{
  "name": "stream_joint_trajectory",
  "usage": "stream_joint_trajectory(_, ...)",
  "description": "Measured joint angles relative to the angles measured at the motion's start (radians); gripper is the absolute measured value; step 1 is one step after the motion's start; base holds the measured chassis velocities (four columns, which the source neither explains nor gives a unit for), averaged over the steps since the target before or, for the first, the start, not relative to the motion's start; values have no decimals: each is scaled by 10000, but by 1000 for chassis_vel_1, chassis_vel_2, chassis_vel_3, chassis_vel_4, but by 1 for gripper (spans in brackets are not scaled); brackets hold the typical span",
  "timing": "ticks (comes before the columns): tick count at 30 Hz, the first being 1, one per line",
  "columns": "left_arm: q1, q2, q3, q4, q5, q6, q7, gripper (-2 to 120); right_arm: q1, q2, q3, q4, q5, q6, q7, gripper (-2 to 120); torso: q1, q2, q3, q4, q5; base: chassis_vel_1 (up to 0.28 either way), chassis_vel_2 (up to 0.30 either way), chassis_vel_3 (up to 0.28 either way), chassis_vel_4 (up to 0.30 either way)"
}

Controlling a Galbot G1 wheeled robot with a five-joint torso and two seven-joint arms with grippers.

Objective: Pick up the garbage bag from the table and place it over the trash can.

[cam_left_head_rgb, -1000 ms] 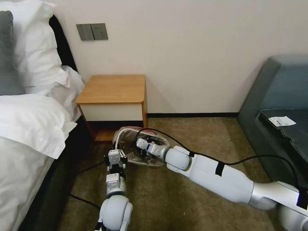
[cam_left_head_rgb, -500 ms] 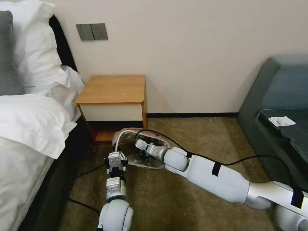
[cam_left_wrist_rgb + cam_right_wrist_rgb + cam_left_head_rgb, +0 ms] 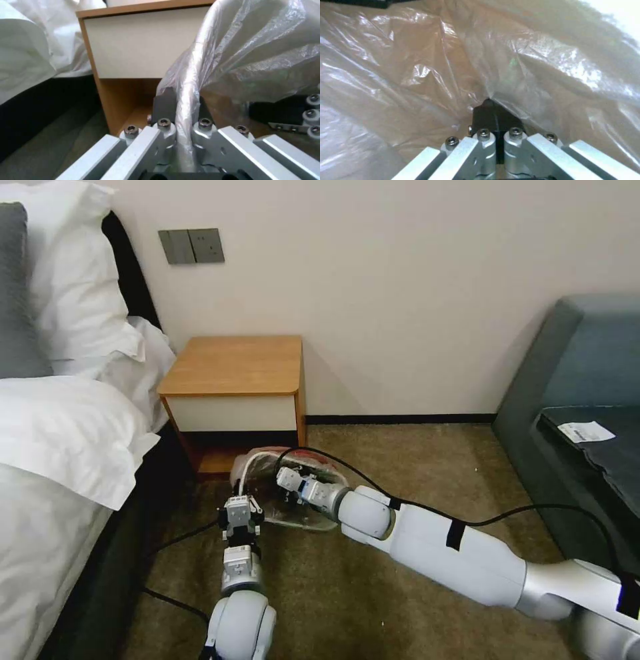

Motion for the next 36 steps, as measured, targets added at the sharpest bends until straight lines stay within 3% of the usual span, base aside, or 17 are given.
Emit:
stream_joint_trajectory(6,-102,-29,-76,12,51,-45,-24,1,500,-6,-609,20,588,-276,367,0,0,0,0,-1,-5,0,0,0,0)
stream_joint_trajectory(20,57,-85,70,-432,77,-118,-81,1,1588,480,-1833,-1106,1466,-512,1139,0,0,0,0,-9,30,0,0,0,0)
stream_joint_trajectory(36,480,-85,75,-675,369,-240,-95,1,1801,1202,-2121,-2269,1466,-339,1245,0,0,0,1,-5,27,0,0,0,0)
